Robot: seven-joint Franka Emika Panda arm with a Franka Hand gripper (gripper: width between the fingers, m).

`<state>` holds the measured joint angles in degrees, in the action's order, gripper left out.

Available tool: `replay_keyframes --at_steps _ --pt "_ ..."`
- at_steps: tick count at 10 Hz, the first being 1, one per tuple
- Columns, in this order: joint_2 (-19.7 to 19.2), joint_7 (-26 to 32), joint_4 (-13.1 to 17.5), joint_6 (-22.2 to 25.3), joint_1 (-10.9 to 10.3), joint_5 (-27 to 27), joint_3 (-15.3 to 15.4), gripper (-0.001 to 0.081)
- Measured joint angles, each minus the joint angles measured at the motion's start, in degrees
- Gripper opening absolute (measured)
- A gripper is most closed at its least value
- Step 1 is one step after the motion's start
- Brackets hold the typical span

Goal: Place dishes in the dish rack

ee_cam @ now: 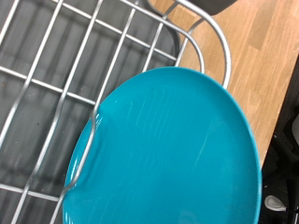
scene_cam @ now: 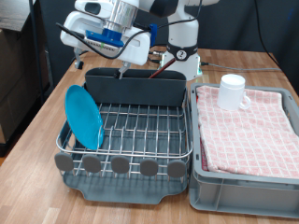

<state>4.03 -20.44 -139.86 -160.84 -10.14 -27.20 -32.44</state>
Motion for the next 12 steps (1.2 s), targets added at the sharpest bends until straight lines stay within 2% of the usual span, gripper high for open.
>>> replay_keyframes --at_steps 3,4,5,7,9,10,12 --pt "3.72 1.71 0.4 4.75 -0.01 -0.13 0.78 0.0803" --pt "3.54 1.58 0.39 4.67 0.01 -0.1 0.78 0.0803" --pt "3.47 3.0 0.51 6.43 -0.37 3.21 0.62 0.0803" --pt "3.86 4.07 2.93 16.34 -1.47 8.6 1.15 0.0803" --pt "5.26 3.99 4.81 23.93 -2.85 11.84 2.92 0.0803" --pt "6.31 3.47 5.06 26.06 -3.64 13.0 4.19 0.0803" --pt "7.65 1.04 4.87 26.83 -5.21 14.28 6.81 0.0803"
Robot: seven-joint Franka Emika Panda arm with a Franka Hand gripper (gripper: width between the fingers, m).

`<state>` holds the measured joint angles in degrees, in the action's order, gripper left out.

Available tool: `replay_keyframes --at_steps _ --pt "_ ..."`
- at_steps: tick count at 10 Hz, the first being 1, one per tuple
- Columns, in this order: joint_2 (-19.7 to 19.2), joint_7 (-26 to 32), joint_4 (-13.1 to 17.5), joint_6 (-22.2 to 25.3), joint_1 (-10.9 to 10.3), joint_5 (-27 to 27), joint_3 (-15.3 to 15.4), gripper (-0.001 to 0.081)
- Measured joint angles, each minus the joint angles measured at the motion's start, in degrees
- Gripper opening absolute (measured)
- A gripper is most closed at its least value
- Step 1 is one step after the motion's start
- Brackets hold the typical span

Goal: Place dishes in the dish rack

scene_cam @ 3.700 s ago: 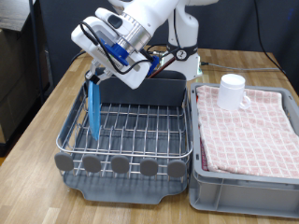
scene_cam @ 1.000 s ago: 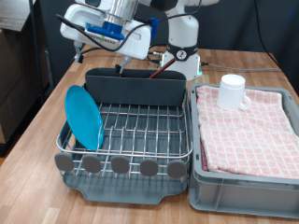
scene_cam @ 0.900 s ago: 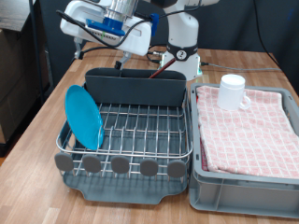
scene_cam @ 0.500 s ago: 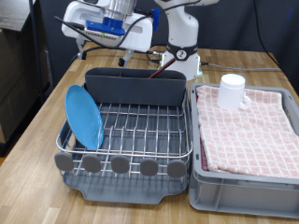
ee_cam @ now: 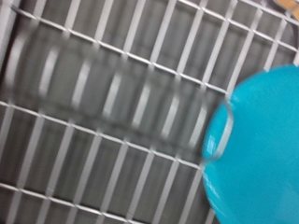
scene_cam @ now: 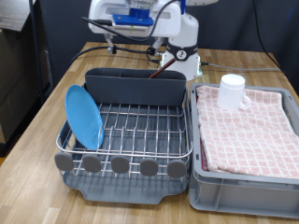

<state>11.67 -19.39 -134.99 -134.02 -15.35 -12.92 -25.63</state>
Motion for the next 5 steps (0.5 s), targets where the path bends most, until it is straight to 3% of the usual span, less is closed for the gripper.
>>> replay_keyframes --at_steps 2,5 --pt "0.18 -6.28 -0.56 -0.97 -1.19 0.12 3.29 0.0803" --pt "0.18 -23.6 -1.27 -2.12 -0.94 -2.72 8.82 0.0803"
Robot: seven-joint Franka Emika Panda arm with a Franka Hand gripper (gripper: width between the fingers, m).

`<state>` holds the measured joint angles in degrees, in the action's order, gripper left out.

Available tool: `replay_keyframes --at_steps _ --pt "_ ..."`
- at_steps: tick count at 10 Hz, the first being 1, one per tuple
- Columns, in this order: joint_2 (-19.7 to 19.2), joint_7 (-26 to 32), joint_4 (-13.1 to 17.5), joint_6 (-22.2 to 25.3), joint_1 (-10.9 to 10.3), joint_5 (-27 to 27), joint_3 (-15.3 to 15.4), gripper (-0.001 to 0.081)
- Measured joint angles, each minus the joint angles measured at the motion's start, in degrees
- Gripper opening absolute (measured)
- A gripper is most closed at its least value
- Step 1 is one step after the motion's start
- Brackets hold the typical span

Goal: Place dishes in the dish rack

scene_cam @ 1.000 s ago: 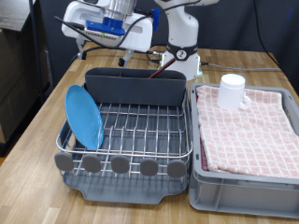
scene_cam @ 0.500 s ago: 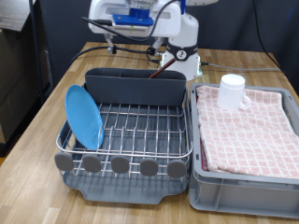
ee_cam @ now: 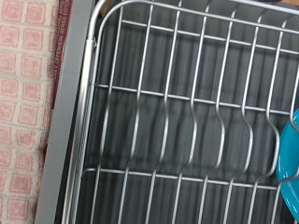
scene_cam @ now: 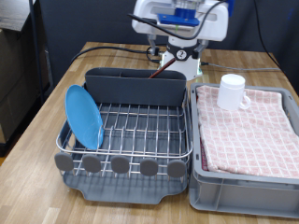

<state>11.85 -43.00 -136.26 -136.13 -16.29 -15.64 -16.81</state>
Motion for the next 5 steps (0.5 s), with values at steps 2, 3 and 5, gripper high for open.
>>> replay_keyframes --at_steps 2,3,5 --pt "-0.04 5.32 0.24 0.23 -0.42 2.03 -0.56 0.0803" --pt "-0.02 7.93 1.17 2.21 -0.93 3.95 -0.61 0.0803" --pt "0.92 8.93 3.8 9.15 -2.53 7.18 0.6 0.0803"
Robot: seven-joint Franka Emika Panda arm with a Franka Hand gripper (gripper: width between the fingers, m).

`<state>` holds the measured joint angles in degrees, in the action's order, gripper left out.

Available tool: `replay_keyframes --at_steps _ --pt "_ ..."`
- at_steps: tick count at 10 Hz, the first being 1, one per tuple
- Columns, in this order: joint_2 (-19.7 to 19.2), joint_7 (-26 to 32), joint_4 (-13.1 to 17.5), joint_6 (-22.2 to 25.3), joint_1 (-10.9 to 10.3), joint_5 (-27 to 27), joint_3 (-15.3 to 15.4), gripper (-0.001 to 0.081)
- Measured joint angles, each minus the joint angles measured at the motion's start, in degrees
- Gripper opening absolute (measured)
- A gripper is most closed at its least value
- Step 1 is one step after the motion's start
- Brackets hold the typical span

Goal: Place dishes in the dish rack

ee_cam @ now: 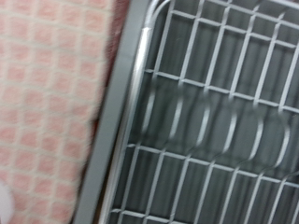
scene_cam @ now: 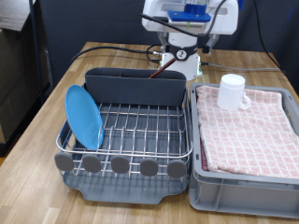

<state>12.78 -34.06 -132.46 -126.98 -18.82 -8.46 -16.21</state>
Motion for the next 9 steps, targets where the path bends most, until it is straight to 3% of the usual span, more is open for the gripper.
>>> replay_keyframes --at_steps 2,7,9 --pt "1.55 -0.98 1.6 5.46 -1.58 2.72 2.01 0.0803" --pt "3.23 -6.7 1.9 9.0 -5.58 5.1 8.6 0.0803" --pt "3.21 -6.1 2.02 11.06 -7.7 5.21 11.08 0.0803"
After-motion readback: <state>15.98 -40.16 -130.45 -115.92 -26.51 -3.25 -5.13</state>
